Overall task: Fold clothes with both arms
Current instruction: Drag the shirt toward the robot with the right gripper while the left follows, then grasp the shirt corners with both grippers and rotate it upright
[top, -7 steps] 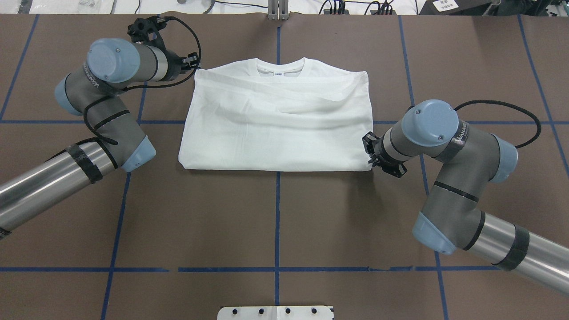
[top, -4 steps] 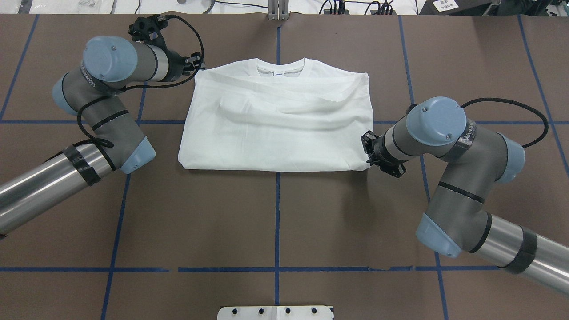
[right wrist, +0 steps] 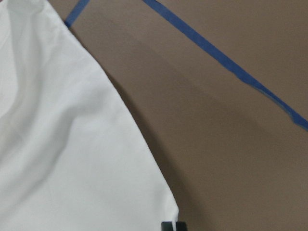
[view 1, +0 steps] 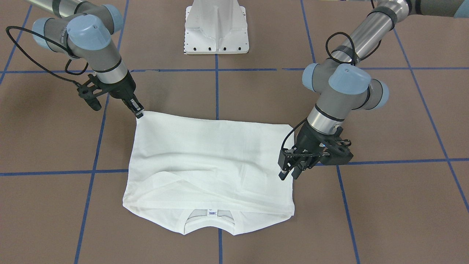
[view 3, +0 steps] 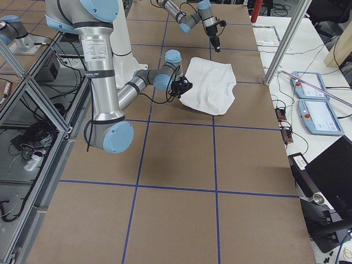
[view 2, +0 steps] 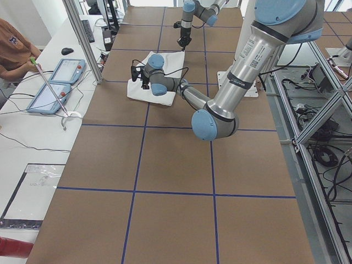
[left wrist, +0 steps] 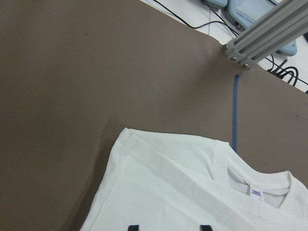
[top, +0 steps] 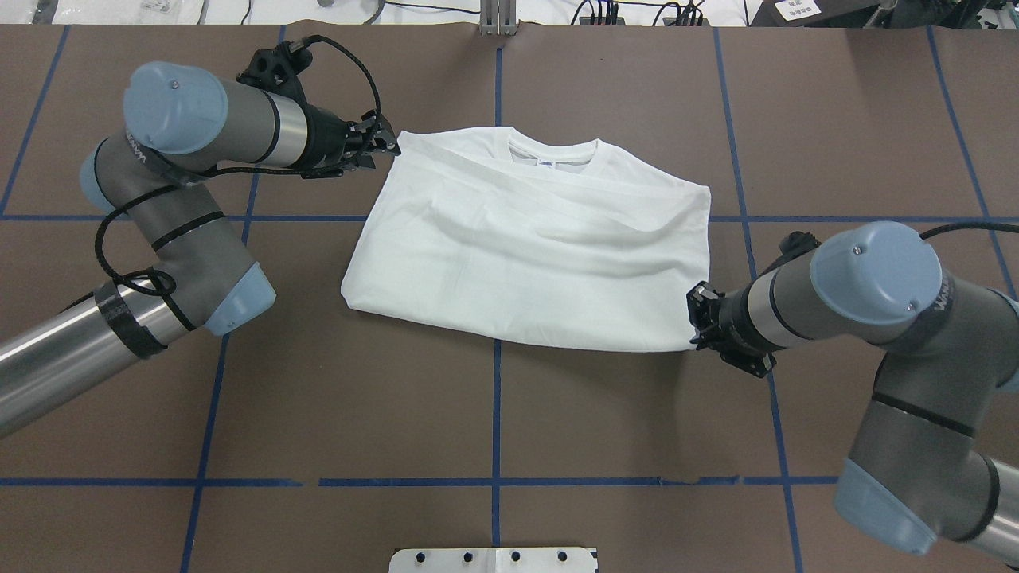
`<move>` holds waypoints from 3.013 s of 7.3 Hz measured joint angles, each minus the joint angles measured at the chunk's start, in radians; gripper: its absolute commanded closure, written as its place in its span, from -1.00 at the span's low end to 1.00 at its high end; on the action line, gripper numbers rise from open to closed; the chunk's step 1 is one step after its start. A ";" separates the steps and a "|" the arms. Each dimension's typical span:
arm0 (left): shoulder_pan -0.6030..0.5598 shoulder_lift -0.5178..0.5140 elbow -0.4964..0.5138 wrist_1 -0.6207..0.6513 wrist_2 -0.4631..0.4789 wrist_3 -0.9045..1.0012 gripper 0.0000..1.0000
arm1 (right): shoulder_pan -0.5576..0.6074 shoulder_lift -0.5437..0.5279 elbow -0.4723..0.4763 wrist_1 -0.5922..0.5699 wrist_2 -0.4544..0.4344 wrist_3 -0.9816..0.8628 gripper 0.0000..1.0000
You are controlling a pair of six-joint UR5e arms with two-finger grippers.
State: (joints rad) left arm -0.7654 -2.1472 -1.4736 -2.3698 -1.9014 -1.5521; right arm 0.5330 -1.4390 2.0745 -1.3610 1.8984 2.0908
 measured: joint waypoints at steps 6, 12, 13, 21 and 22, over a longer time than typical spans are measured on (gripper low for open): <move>0.151 0.153 -0.226 0.083 -0.038 -0.196 -0.10 | -0.329 -0.141 0.194 -0.031 0.128 0.158 1.00; 0.292 0.157 -0.276 0.310 -0.037 -0.267 -0.30 | -0.438 -0.151 0.213 -0.034 0.097 0.307 -1.00; 0.318 0.157 -0.269 0.313 -0.034 -0.273 -0.30 | -0.366 -0.149 0.213 -0.034 0.100 0.306 -1.00; 0.361 0.141 -0.240 0.308 0.076 -0.263 1.00 | -0.028 -0.110 0.173 -0.036 0.107 0.138 -1.00; 0.359 0.140 -0.242 0.307 0.088 -0.260 1.00 | -0.027 -0.110 0.173 -0.036 0.106 0.138 -1.00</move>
State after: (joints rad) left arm -0.4060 -2.0074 -1.7152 -2.0626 -1.8138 -1.8122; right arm 0.5059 -1.5491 2.2470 -1.3974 2.0049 2.2290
